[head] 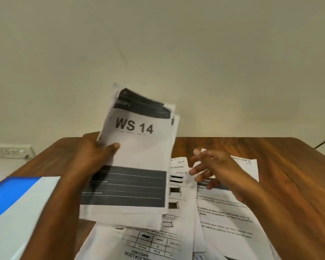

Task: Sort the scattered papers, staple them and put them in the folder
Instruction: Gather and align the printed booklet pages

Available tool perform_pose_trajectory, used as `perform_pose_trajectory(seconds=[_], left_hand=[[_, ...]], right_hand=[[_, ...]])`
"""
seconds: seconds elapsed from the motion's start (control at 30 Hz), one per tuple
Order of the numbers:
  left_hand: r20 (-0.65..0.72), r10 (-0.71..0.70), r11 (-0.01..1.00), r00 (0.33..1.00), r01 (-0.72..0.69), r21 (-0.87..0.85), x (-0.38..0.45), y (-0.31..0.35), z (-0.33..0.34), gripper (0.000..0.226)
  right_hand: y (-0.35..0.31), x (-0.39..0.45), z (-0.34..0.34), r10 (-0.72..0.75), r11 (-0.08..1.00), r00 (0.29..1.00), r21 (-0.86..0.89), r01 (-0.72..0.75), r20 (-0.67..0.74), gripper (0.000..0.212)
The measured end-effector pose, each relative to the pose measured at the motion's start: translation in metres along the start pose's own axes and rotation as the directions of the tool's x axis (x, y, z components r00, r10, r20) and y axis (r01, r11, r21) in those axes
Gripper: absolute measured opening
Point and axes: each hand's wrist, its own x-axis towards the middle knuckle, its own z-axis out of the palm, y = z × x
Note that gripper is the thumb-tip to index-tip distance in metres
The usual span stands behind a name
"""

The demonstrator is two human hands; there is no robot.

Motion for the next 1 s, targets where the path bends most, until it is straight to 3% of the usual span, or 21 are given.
perform_pose_trajectory(seconds=[0.13, 0.27, 0.37, 0.7, 1.0], left_hand=[[0.000, -0.087, 0.984, 0.996, 0.086, 0.153, 0.010, -0.015, -0.019, 0.038], [0.002, -0.101, 0.969, 0.995, 0.098, 0.228, 0.011, -0.020, -0.021, 0.042], [-0.003, -0.121, 0.964, 0.993, 0.119, 0.238, 0.013, -0.021, -0.019, 0.041], [-0.011, -0.143, 0.960, 0.990, 0.141, 0.242, 0.015, -0.025, -0.017, 0.047], [0.016, -0.181, 0.970, 0.983, 0.175, 0.170, 0.023, -0.032, -0.016, 0.049]], right_hand=[[0.043, 0.014, 0.022, 0.187, 0.897, 0.981, -0.400, -0.189, -0.046, 0.041], [0.058, 0.026, 0.031, 0.174, 0.850, 0.975, -0.480, -0.218, -0.136, 0.064], [0.067, 0.031, 0.032, 0.157, 0.859, 0.972, -0.461, -0.222, -0.176, 0.084], [0.083, 0.037, 0.022, 0.001, 0.939, 0.977, -0.335, -0.074, -0.214, 0.016], [0.078, 0.040, 0.005, 0.090, 0.987, 0.972, -0.113, -0.117, -0.219, 0.009]])
